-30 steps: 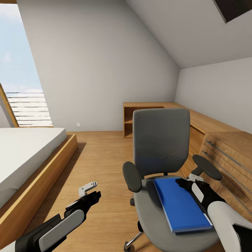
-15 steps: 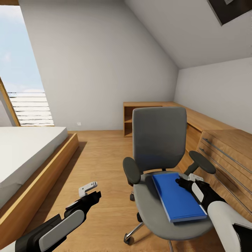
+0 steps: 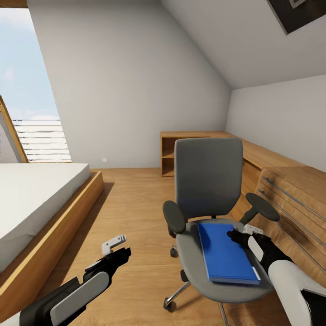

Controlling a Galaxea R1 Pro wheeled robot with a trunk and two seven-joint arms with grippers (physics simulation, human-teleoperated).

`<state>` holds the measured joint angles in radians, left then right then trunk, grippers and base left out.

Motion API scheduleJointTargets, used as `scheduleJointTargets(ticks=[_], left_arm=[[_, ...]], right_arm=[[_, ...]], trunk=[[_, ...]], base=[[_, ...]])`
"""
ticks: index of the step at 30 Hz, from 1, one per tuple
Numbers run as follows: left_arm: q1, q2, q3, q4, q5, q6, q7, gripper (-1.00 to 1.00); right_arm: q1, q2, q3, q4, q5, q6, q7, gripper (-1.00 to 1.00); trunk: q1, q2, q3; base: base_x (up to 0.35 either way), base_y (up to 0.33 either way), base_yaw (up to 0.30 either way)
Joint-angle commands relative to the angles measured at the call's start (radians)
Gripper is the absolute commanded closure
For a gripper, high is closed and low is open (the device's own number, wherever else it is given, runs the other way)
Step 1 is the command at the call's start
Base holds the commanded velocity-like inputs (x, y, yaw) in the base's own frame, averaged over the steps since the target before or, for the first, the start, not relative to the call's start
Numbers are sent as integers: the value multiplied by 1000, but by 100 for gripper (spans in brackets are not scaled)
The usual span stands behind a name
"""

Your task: In the bedroom, organize the workspace by keeping the computer under the desk, ensuring the monitor is on the desk, placing the keyboard on the desk next to the monitor, placing the mouse on the desk next to the keyboard, moving the folder from the swivel chair onto the desk next to the mouse, stacking the notebook on top of the folder with the pen on top of the notebook, and positioning the swivel chair next to the desk.

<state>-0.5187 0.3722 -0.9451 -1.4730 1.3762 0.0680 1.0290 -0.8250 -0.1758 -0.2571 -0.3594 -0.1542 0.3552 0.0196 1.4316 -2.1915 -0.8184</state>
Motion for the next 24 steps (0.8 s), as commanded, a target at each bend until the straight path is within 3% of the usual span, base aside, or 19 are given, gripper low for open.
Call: scheduleJointTargets(ticks=[1,11,24], left_arm=[[-1,1,-1,-1,0,7,5,-100],[-1,0,-1,-1,0,7,3,-100],[-1,-1,-2,-1,1,7,4,-100]], right_arm=[[0,1,-1,3,-4,5,2,-100],[1,2,-1,4,-1,5,2,-100],[0,2,-1,2,-1,5,2,-100]], trunk=[[0,0,-1],[0,0,-1],[0,0,-1]], base=[[-151,149,0],[-165,158,0],[-17,15,0]])
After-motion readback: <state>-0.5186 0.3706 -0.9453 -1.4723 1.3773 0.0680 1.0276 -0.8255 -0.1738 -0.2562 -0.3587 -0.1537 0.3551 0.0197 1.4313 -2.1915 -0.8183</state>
